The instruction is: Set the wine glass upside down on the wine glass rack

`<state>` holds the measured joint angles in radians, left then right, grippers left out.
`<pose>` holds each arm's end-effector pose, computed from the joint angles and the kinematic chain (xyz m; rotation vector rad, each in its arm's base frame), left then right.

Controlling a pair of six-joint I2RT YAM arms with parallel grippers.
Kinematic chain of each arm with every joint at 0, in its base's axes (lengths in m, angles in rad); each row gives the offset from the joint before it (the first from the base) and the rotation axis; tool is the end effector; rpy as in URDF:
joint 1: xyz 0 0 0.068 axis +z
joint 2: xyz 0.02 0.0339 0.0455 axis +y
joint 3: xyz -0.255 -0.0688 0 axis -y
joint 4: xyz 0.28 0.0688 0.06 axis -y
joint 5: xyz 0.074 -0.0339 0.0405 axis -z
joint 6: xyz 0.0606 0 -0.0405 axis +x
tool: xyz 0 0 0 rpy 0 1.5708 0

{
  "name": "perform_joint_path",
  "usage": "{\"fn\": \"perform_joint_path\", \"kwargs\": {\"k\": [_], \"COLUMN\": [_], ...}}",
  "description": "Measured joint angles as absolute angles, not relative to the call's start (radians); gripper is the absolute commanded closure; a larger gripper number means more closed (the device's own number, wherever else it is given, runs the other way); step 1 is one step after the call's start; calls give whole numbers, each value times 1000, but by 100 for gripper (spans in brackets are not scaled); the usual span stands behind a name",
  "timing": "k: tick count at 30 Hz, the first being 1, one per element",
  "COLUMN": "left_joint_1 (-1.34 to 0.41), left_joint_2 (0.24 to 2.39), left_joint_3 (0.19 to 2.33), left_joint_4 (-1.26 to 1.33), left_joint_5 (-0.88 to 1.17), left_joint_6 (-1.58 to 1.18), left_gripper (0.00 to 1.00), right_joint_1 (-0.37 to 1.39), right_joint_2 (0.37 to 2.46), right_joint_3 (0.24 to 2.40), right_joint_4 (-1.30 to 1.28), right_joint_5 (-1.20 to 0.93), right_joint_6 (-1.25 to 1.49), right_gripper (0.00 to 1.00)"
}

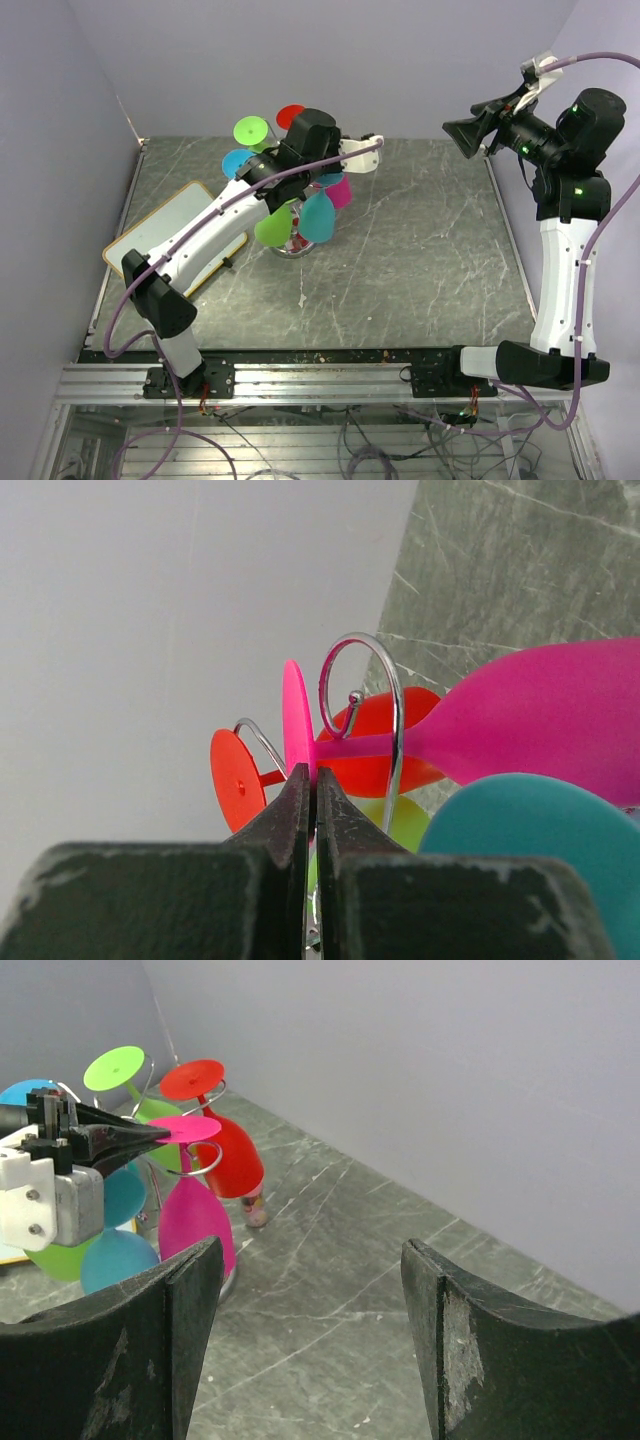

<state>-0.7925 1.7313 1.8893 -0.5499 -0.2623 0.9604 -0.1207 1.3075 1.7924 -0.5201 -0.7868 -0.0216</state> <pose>0.3273 -0.3096 0.4179 1.3948 1.3863 0.3673 0.2932 0.0077 0.5392 -0.5274 1.5319 0.5194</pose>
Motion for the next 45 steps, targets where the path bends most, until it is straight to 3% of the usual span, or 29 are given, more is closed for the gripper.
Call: {"fn": "perform_joint_path", "kwargs": {"k": [21, 45], "left_joint_1": [-837, -844], "left_joint_2": [1717, 1805], "left_joint_3": [1890, 1939], "left_joint_4": [-574, -498], "left_joint_5": [-263, -334], "left_joint_6": [999, 968], "left_gripper": [92, 84], "right_joint_1": [-135, -138], "right_joint_2": [1307, 1303], "right_joint_3": [1779, 1777], "right_joint_4": [-502, -498], "right_joint_5": [-802, -805], "right_joint_6": [-6, 0], "right_gripper": [28, 28]}}
